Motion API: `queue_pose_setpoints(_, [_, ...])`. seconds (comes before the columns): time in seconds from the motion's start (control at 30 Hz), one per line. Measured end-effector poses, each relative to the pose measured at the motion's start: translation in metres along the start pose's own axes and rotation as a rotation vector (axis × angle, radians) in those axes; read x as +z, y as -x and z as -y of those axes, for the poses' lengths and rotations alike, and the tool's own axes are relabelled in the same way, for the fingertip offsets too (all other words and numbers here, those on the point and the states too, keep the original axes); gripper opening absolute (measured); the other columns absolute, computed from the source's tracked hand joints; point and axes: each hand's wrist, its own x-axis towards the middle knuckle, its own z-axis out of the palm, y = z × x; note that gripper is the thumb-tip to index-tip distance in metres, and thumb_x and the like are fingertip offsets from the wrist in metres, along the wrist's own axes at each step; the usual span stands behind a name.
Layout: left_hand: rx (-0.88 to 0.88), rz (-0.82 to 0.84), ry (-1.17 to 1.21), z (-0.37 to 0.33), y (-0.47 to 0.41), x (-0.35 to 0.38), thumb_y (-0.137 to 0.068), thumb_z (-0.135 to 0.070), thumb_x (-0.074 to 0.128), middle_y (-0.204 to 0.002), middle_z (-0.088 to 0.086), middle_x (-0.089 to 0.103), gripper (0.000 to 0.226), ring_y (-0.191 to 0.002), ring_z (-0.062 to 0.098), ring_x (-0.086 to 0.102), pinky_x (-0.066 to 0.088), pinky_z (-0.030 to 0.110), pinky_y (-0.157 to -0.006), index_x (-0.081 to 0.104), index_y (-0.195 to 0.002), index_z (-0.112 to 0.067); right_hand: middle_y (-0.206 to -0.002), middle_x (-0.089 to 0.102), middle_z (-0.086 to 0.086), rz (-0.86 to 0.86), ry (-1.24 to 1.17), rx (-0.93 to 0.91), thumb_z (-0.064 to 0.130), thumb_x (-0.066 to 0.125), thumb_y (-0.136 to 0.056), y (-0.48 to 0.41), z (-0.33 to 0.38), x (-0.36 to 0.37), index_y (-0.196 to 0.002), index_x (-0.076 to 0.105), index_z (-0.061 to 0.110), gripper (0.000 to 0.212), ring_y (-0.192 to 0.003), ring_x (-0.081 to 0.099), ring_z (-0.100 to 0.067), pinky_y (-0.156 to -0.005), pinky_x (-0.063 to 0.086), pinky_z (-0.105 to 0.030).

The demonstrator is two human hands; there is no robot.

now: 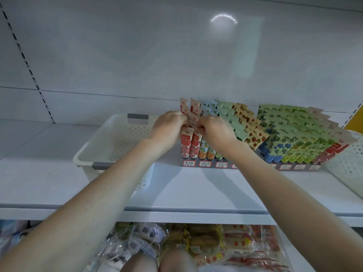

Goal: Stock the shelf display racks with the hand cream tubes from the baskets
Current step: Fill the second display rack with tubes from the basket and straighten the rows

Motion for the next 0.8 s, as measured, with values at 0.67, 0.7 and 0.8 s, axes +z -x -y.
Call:
queue_pose_setpoints(0.67, [0.006, -0.012, -0.017, 0.006, -0.002, 0.004, -0.086, -0.008, 0.056, -0.096, 0.013, 0.062, 0.013, -0.094, 0.031, 0.054, 0.046, 0.044, -0.076, 0.067, -0.090, -0.003, -0.093, 0.065, -0.015, 0.008, -0.181, 0.026, 0.019, 0.048, -0.094, 0.012, 0.002, -0.013, -0.096, 0.063, 0.000, 0.024, -0.083, 0.059, -0.031, -0.070, 0.050, -0.038])
queue_pose_setpoints(0.7, [0.009, -0.005, -0.021, 0.006, -0.002, 0.004, -0.086, -0.008, 0.056, -0.096, 0.013, 0.062, 0.013, -0.094, 0.031, 0.055, 0.046, 0.044, -0.075, 0.067, -0.090, -0.003, -0.094, 0.065, -0.015, 0.021, -0.177, 0.025, 0.018, 0.049, -0.094, 0.012, 0.002, -0.013, -0.097, 0.063, 0.000, 0.023, -0.085, 0.060, -0.031, -0.072, 0.050, -0.039])
queue_pose_setpoints(0.8, [0.025, 0.019, -0.023, 0.011, -0.003, 0.007, -0.083, -0.012, 0.055, -0.092, 0.011, 0.063, 0.014, -0.090, 0.030, 0.056, 0.048, 0.042, -0.072, 0.067, -0.085, -0.005, -0.097, 0.066, -0.014, 0.052, -0.164, 0.013, 0.013, 0.051, -0.093, 0.009, 0.000, -0.011, -0.100, 0.064, 0.002, 0.018, -0.087, 0.060, -0.031, -0.076, 0.051, -0.042])
